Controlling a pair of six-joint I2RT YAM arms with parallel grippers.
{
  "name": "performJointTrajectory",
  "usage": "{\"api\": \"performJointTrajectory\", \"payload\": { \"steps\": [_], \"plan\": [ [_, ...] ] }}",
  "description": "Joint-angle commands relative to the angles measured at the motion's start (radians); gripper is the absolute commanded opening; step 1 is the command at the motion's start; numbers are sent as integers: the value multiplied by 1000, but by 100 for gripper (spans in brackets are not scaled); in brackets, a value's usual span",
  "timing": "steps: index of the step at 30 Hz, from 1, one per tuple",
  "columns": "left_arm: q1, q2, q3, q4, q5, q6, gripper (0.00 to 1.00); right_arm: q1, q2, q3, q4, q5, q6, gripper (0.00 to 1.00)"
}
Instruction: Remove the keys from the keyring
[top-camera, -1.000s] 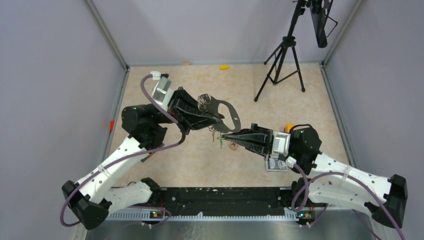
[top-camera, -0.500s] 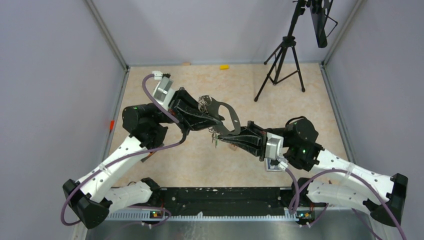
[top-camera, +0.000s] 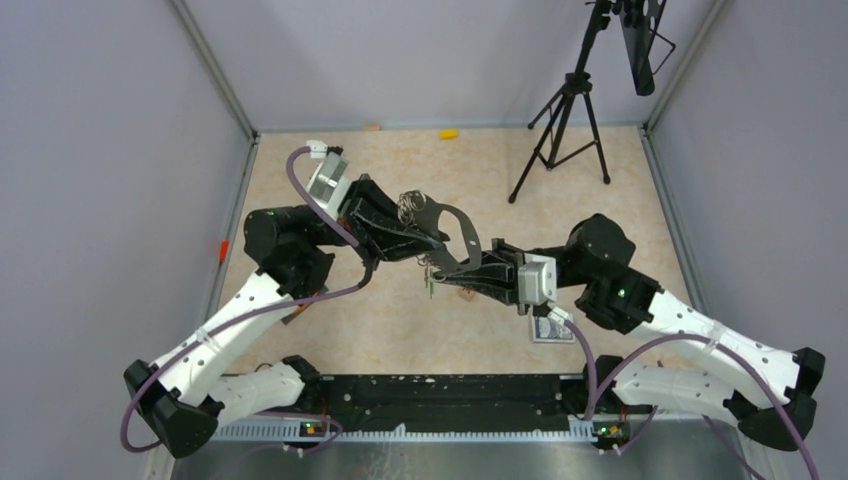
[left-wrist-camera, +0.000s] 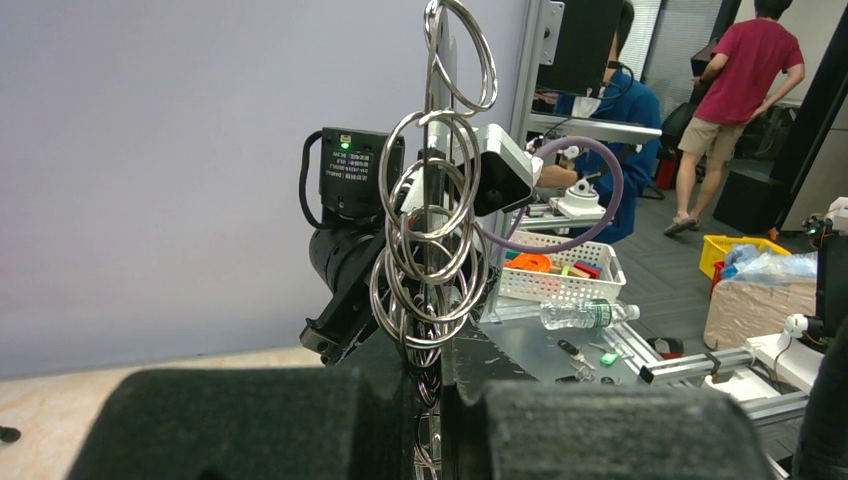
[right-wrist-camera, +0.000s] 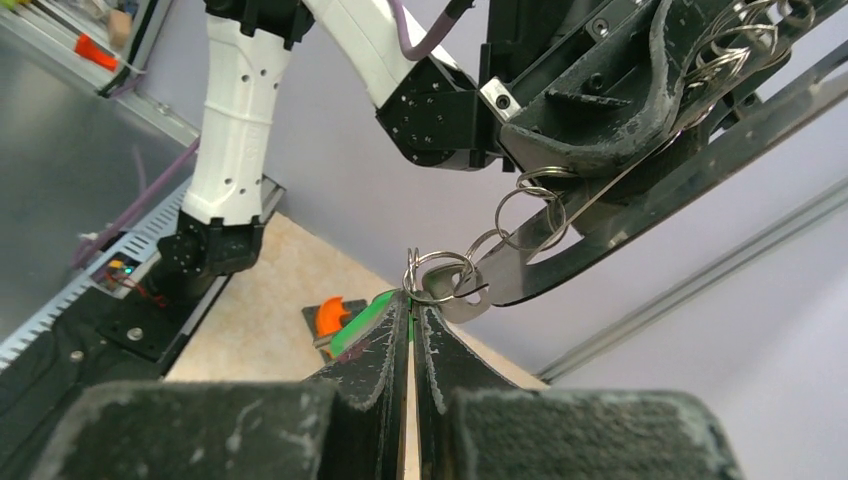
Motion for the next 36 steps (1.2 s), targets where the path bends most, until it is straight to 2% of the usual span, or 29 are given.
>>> {"api": "performJointTrajectory", "payload": {
  "steps": [1, 7, 19, 36],
  "plan": [
    [-1, -9, 30, -14, -15, 41, 0, -3, -8, 53, -29, -28, 98, 0],
    [-1, -7, 34, -13, -1, 44, 0, -3, -9, 88, -69, 18, 215, 0],
    [-1, -29, 29, -19, -12, 61, 0, -3, -16, 125, -215, 31, 263, 0],
    [-1, -54, 14, -30, -43, 93, 0, -3, -145, -66, -18, 164, 412, 0]
  ]
}}
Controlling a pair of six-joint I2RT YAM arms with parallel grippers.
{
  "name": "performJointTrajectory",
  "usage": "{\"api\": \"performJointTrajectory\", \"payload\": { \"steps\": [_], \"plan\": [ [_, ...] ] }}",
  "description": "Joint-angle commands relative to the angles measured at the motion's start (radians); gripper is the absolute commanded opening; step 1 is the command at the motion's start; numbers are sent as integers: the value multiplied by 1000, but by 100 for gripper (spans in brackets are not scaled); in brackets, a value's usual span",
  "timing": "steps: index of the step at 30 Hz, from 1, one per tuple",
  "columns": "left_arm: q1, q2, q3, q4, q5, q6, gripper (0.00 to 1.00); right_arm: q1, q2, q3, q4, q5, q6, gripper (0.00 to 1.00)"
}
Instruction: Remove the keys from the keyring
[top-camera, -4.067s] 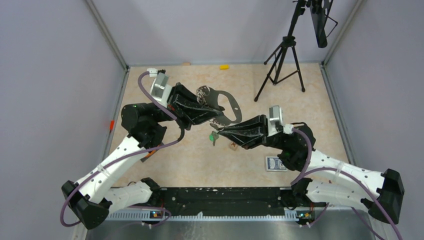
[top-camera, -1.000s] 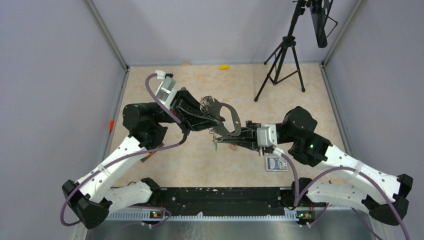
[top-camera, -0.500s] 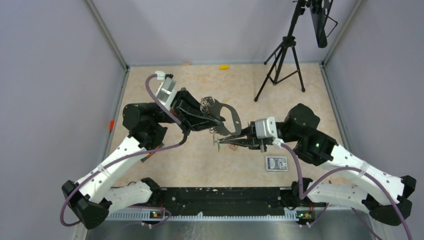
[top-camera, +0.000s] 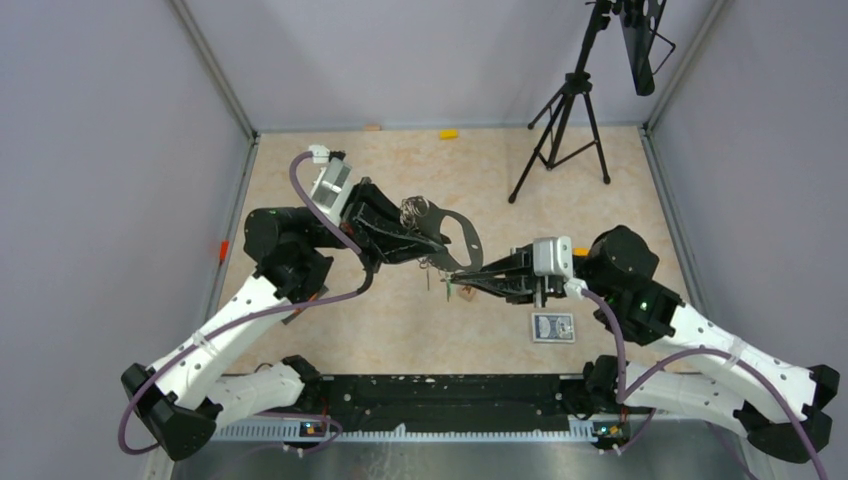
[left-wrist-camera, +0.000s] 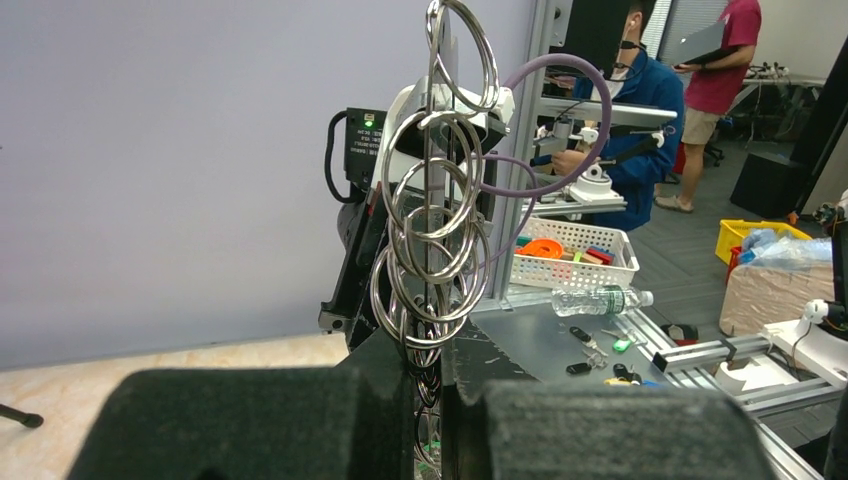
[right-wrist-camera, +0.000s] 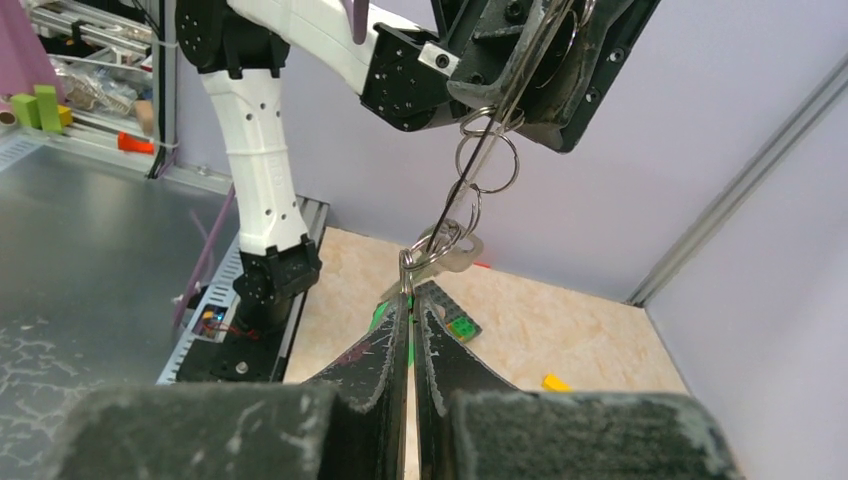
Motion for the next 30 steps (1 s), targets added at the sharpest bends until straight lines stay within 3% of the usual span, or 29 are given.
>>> {"api": "performJointTrajectory", "payload": {
  "steps": [1, 23, 29, 30],
  "plan": [
    [3, -36, 11, 44, -53, 21, 0, -3, -46, -60, 102, 23, 83, 0],
    [4, -48, -27, 60, -80, 27, 0, -3, -80, -376, 824, 220, 482, 0],
    [4, -46, -26, 61, -87, 30, 0, -3, -64, -369, 782, 237, 480, 0],
    [4, -46, -25, 61, -88, 30, 0, -3, -67, -371, 771, 245, 473, 4]
  ]
}}
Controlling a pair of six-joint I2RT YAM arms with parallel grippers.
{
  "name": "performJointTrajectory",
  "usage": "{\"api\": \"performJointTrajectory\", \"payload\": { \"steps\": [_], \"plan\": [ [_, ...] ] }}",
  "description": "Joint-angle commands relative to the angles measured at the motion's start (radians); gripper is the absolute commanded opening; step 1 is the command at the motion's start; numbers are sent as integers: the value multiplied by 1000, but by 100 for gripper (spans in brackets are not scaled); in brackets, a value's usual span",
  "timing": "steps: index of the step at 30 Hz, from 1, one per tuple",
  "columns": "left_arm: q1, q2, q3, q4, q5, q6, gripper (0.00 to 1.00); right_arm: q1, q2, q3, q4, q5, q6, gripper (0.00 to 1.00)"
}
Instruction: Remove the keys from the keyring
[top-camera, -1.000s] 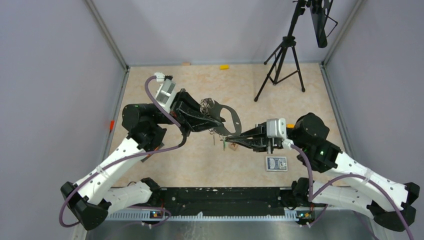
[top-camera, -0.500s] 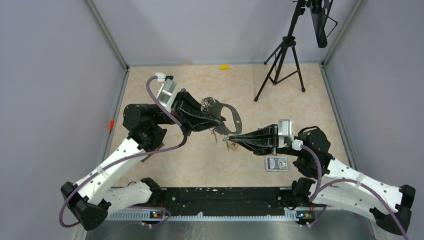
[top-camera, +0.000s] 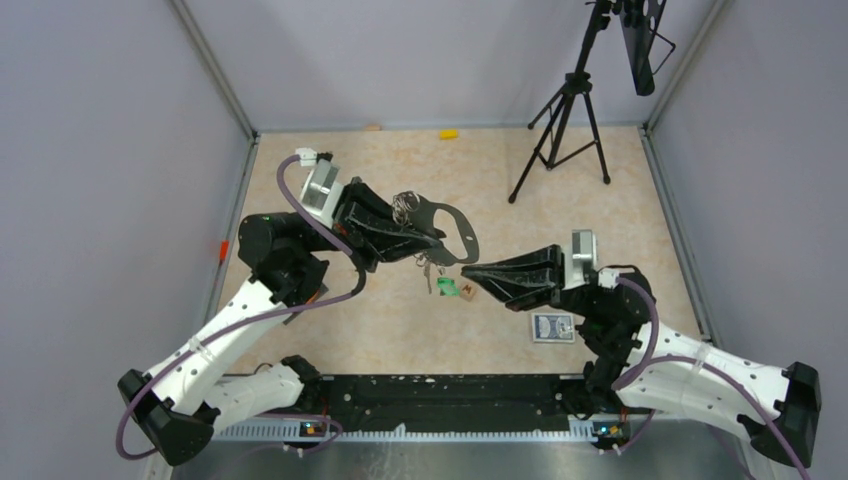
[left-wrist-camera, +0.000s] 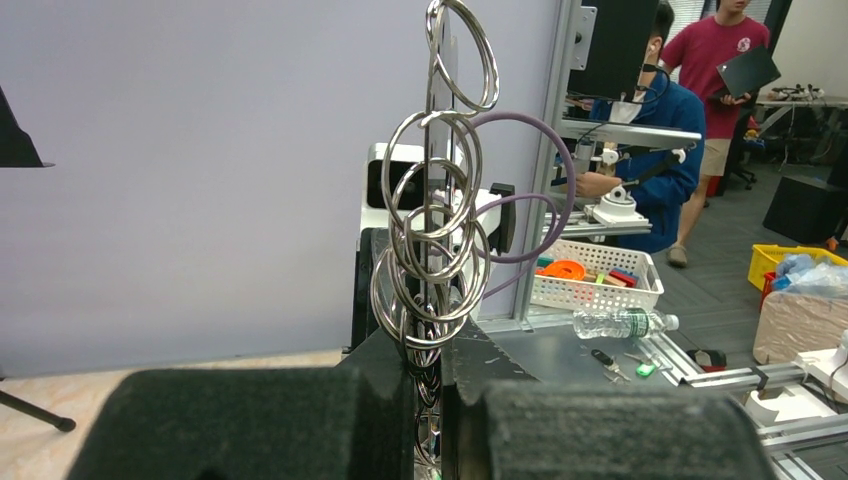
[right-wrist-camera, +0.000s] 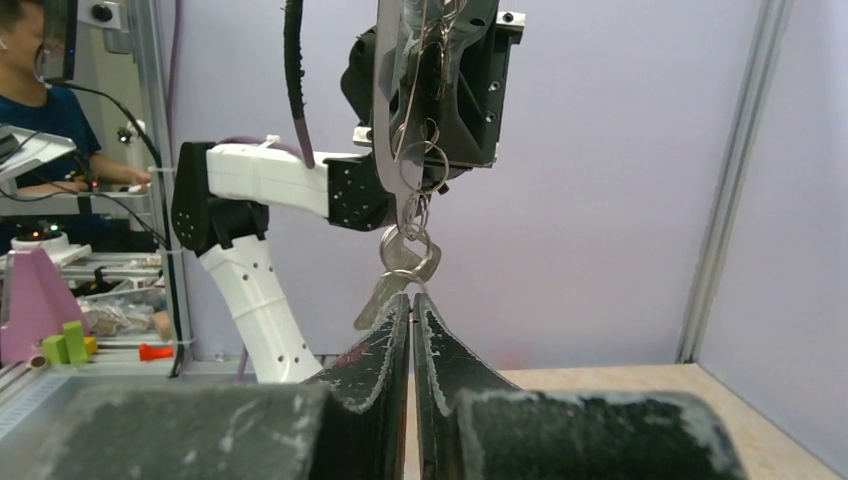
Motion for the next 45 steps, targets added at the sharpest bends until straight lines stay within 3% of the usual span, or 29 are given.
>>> {"api": "performJointTrajectory", "payload": {
  "steps": [1, 5, 7, 25, 45],
  "plan": [
    [2, -16, 0, 54, -30, 13, 0, -3, -5, 7, 28, 42, 19, 10],
    [2, -14, 2, 54, -28, 12, 0, -2, -14, -1, 16, 45, -5, 35],
    [2, -13, 3, 56, -27, 12, 0, -3, -12, 10, -7, 23, -30, 38],
    [2, -9, 0, 71, -24, 3, 0, -3, 106, 71, 53, -73, 9, 37],
    [2, -1, 0, 83, -22, -7, 0, -3, 116, 81, 62, -101, 12, 37]
  ]
}}
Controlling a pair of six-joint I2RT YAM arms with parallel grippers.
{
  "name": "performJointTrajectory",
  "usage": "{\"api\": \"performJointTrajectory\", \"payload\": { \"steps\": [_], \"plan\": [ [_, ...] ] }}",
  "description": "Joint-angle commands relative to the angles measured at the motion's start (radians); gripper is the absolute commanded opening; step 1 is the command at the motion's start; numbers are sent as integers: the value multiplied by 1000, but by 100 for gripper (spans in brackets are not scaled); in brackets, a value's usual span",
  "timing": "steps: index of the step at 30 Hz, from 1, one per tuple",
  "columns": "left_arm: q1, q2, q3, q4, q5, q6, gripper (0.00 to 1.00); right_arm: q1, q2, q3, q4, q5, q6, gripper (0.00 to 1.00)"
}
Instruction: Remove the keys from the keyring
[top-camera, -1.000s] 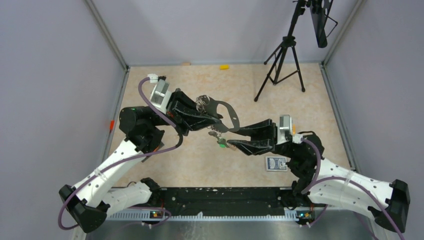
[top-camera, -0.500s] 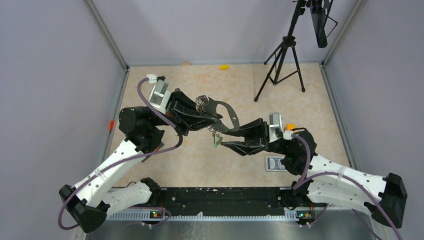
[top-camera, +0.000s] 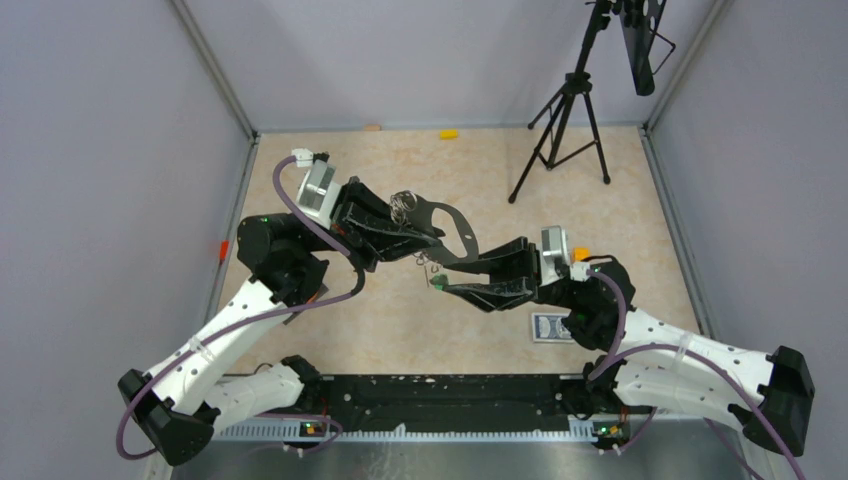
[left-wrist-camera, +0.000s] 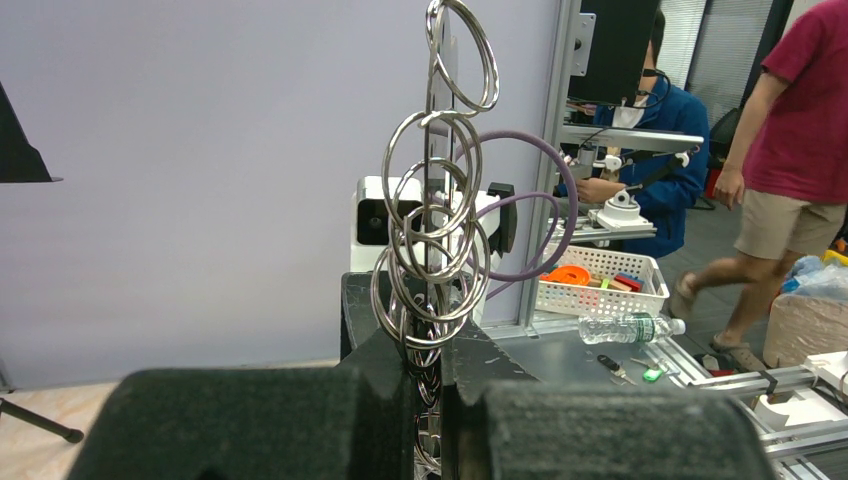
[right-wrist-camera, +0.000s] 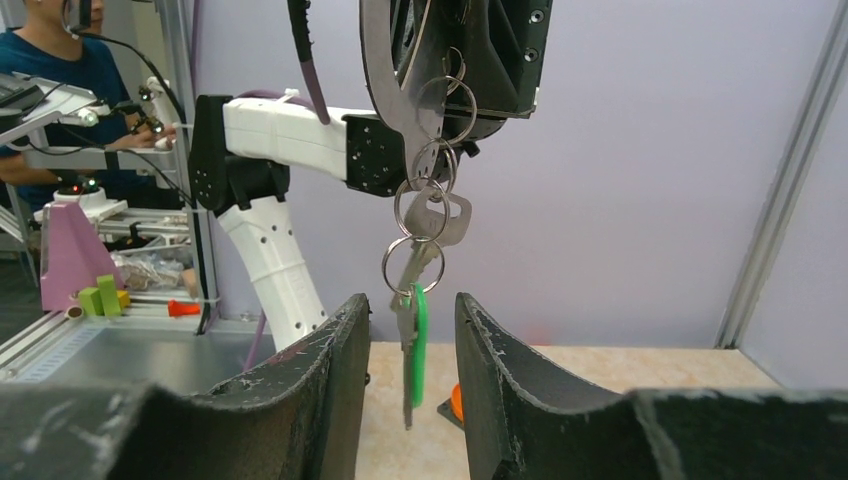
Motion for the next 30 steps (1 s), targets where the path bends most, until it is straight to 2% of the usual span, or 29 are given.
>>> {"api": "performJointTrajectory", "payload": {
  "steps": [1, 11, 19, 30],
  "plan": [
    [2, -3, 2, 57, -12, -6, 0, -3, 2, 45, 46, -20, 10, 37],
    [2, -4, 0, 57, -10, -6, 0, -2, 8, 52, 41, -25, 2, 38],
    [2, -4, 0, 58, -3, -8, 0, -3, 11, 89, -25, -30, -82, 47],
    [2, -11, 0, 57, -2, -8, 0, -3, 29, 146, -114, -108, -160, 42]
  ]
}}
